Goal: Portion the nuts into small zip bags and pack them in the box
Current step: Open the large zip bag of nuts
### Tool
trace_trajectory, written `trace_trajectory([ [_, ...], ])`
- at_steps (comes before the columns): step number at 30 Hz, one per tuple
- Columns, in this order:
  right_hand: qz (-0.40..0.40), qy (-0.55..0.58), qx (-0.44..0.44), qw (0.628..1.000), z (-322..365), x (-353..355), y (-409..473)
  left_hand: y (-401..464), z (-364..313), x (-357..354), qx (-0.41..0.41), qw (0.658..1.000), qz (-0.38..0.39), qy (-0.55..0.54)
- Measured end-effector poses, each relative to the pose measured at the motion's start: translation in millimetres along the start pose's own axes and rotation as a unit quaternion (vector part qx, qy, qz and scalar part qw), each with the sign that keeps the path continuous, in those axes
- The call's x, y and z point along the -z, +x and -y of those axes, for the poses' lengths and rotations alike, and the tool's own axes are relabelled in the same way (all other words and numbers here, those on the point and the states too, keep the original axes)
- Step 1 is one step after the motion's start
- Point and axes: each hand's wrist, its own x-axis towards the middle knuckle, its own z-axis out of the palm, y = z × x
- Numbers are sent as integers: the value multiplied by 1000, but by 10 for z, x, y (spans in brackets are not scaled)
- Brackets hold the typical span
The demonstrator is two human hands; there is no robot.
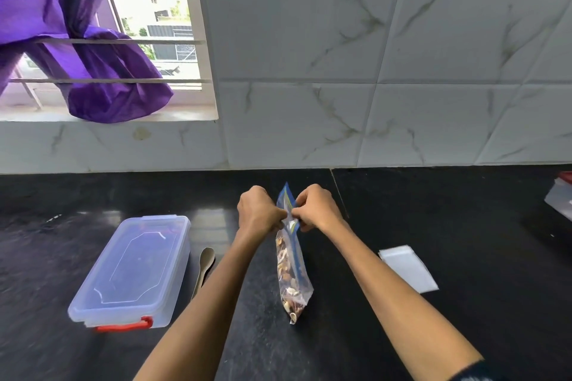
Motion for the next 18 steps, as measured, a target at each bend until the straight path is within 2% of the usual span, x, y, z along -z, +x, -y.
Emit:
trace_trajectory([
  [3, 19, 17, -32, 999, -54, 41, -36, -27, 43, 26, -4, 1000, -21, -3],
  [6, 135, 73, -81, 985, -42, 117, -108, -69, 64, 24, -18, 1000, -16, -20],
  [8, 173, 76, -89, 978, 0, 130, -181, -113, 85, 1, -25, 999, -20, -40],
  [10, 158, 97, -83, 979, -1, 100, -205, -174, 136, -17, -18, 998, -11, -51],
  [15, 119, 98, -66, 986, -27, 36, -250, -337, 198, -9, 35, 991, 102, -78],
  [18, 112, 111, -75, 985, -48, 49, -268, -346, 187, 5, 28, 995, 63, -72],
])
